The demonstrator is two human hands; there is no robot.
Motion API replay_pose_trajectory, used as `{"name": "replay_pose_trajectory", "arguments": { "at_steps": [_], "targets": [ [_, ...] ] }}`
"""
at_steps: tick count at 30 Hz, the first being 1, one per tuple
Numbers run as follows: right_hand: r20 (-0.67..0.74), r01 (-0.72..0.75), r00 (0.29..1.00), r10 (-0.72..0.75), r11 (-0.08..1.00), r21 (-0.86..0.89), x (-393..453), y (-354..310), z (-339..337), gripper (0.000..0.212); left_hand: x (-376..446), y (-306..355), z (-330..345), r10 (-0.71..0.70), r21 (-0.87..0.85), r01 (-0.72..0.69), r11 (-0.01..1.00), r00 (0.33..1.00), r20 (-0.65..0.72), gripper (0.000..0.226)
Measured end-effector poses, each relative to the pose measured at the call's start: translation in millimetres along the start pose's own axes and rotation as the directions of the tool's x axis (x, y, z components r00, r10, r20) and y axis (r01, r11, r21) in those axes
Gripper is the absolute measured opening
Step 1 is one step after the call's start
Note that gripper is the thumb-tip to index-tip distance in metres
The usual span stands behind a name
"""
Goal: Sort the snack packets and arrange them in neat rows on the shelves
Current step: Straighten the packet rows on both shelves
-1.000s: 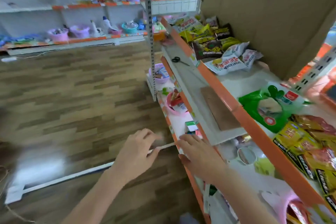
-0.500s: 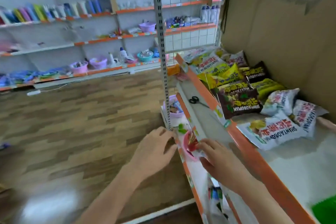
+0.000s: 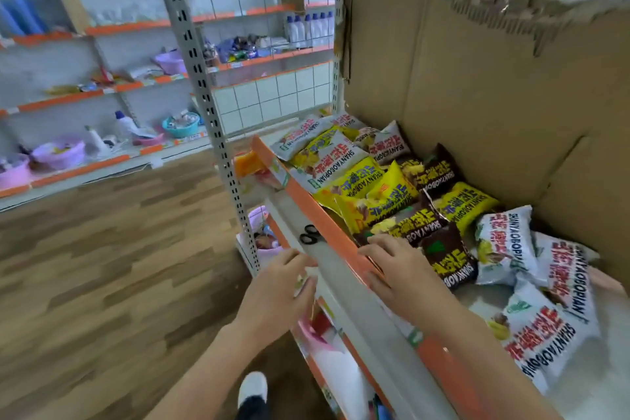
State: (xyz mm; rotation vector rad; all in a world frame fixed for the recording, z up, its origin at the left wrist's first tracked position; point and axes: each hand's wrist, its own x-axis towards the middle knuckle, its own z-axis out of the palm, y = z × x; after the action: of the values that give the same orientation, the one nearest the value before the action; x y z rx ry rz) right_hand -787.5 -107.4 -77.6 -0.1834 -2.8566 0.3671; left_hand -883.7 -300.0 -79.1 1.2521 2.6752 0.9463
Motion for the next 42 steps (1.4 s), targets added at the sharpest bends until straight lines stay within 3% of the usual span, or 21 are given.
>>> {"name": "replay_pose_trajectory", "arguments": {
  "at_steps": [7, 11, 16, 19, 23, 30, 33, 37, 39, 42],
  "targets": [
    [-0.058, -0.183, 0.982, 0.181, 0.983, -0.032, 102.5, -5.2, 28.4, 0.030, 113.5, -84.8, -22.7, 0.128, -0.027, -0.126, 0.992, 0.980, 0.152, 0.028],
    [-0.080, -0.296, 0.953, 0.293, 0.954, -0.036, 175.5, -13.2, 32.9, 0.039, 167.2, -131.1, -50.7, 0.171, -0.072, -0.161, 0.984, 0.971, 0.170, 0.029],
    [-0.030, -0.509, 0.861, 0.508, 0.860, -0.046, 238.2, -1.3, 36.6, 0.060, 214.6, -170.2, -61.6, 0.181, -0.123, -0.159, 0.980, 0.964, 0.196, 0.029],
    [0.033, -0.540, 0.840, 0.541, 0.841, -0.029, 264.5, 12.9, 39.5, 0.067, 231.5, -179.1, -60.5, 0.206, -0.139, -0.181, 0.974, 0.960, 0.191, 0.031],
    [0.135, -0.589, 0.782, 0.609, 0.792, -0.162, 290.5, 31.8, 46.9, 0.084, 257.9, -178.2, -52.6, 0.234, -0.105, -0.218, 0.970, 0.956, 0.177, 0.034],
    [0.007, -0.681, 0.732, 0.682, 0.732, -0.028, 281.9, 37.3, 62.2, 0.087, 321.8, -155.9, -38.3, 0.291, -0.133, -0.275, 0.952, 0.949, 0.120, 0.034],
    [-0.079, -0.688, 0.719, 0.691, 0.723, 0.061, 269.3, 35.6, 68.7, 0.081, 350.0, -147.5, -18.2, 0.221, -0.058, -0.214, 0.975, 0.951, 0.214, 0.039],
    [-0.171, -0.679, 0.695, 0.698, 0.716, 0.162, 261.4, 34.6, 74.1, 0.088, 376.1, -140.9, 12.4, 0.126, 0.331, -0.250, 0.910, 0.927, 0.354, 0.074],
    [-0.144, -0.700, 0.652, 0.744, 0.664, 0.261, 261.1, 37.7, 72.5, 0.091, 383.9, -136.0, 20.5, 0.082, 0.405, -0.255, 0.878, 0.914, 0.398, 0.088],
    [-0.141, -0.683, 0.609, 0.780, 0.607, 0.407, 261.4, 42.7, 64.7, 0.077, 392.1, -131.9, 26.9, 0.037, 0.395, -0.242, 0.886, 0.886, 0.462, 0.075]
  ]
}}
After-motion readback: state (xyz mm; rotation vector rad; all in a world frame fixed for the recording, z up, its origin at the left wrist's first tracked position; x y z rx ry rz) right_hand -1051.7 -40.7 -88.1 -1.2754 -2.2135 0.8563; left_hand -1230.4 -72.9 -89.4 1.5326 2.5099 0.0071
